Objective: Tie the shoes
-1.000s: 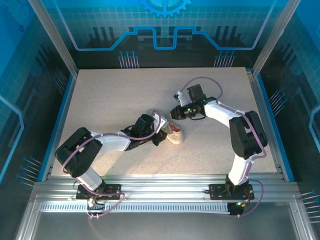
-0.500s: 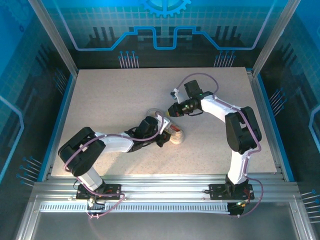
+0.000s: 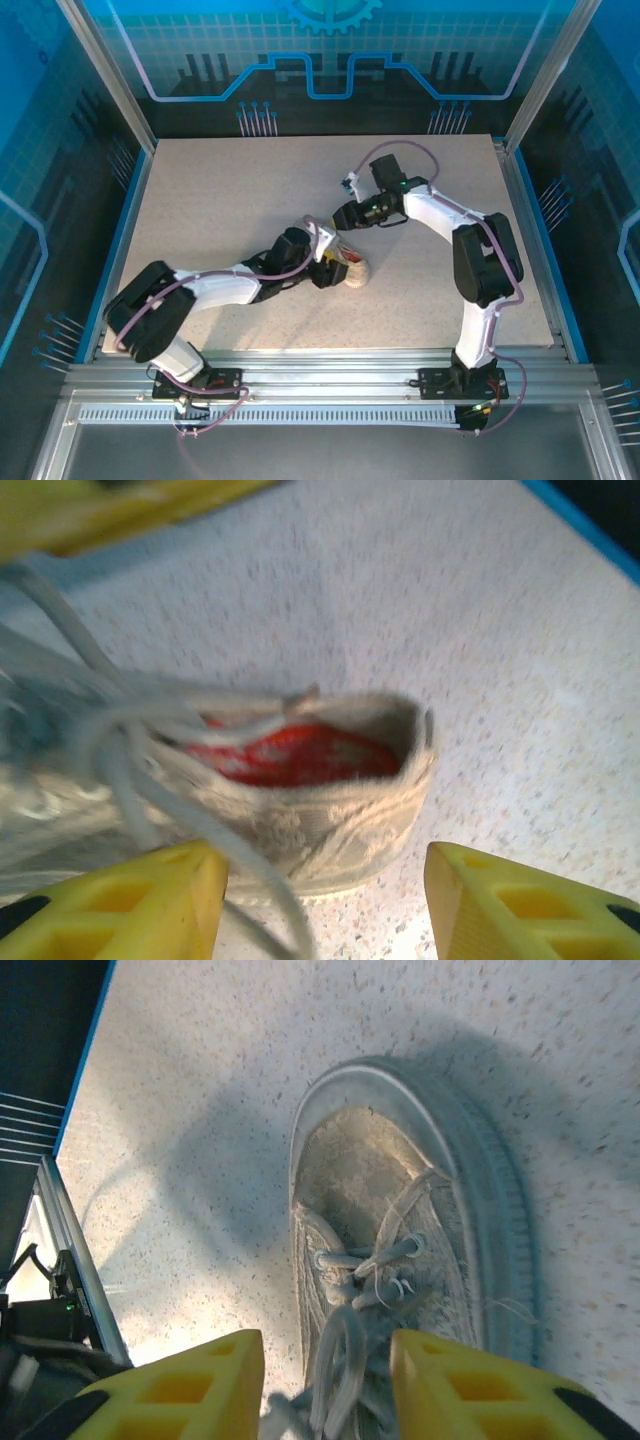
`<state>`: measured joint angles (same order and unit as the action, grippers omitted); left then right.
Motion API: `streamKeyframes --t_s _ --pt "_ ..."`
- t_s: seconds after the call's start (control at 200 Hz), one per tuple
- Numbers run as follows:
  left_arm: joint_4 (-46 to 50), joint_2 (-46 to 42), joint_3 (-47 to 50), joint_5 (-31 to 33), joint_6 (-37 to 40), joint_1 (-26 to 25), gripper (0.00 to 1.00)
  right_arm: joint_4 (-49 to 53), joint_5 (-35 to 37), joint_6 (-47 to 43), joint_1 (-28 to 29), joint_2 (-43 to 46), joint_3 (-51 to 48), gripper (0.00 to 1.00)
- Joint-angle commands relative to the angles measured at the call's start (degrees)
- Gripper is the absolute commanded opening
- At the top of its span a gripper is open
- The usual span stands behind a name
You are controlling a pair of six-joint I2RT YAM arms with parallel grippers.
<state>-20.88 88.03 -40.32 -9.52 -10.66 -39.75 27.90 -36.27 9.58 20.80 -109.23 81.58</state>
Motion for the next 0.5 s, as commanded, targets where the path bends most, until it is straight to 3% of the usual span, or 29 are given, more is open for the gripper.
streamKeyframes --t_s 0.0,0.1,0.195,0.495 --pt "2.90 -6.85 1.75 -3.80 -1.52 3.10 0.55 3.47 0.95 0.63 -4.75 5.90 -1.18 0.40" --pt "4.91 -11.30 4.49 -4.90 -3.04 5.95 0.55 1.73 5.31 2.13 -7.71 7.93 -8.16 0.39" --pt "6.60 -12.29 6.54 -4.11 -5.02 7.74 0.49 -1.92 7.95 3.92 -8.50 8.11 -15.49 0.34" --pt "5.45 -3.25 6.63 0.39 -13.60 8.80 0.30 -15.28 6.97 10.08 -3.34 8.26 -28.11 0.27"
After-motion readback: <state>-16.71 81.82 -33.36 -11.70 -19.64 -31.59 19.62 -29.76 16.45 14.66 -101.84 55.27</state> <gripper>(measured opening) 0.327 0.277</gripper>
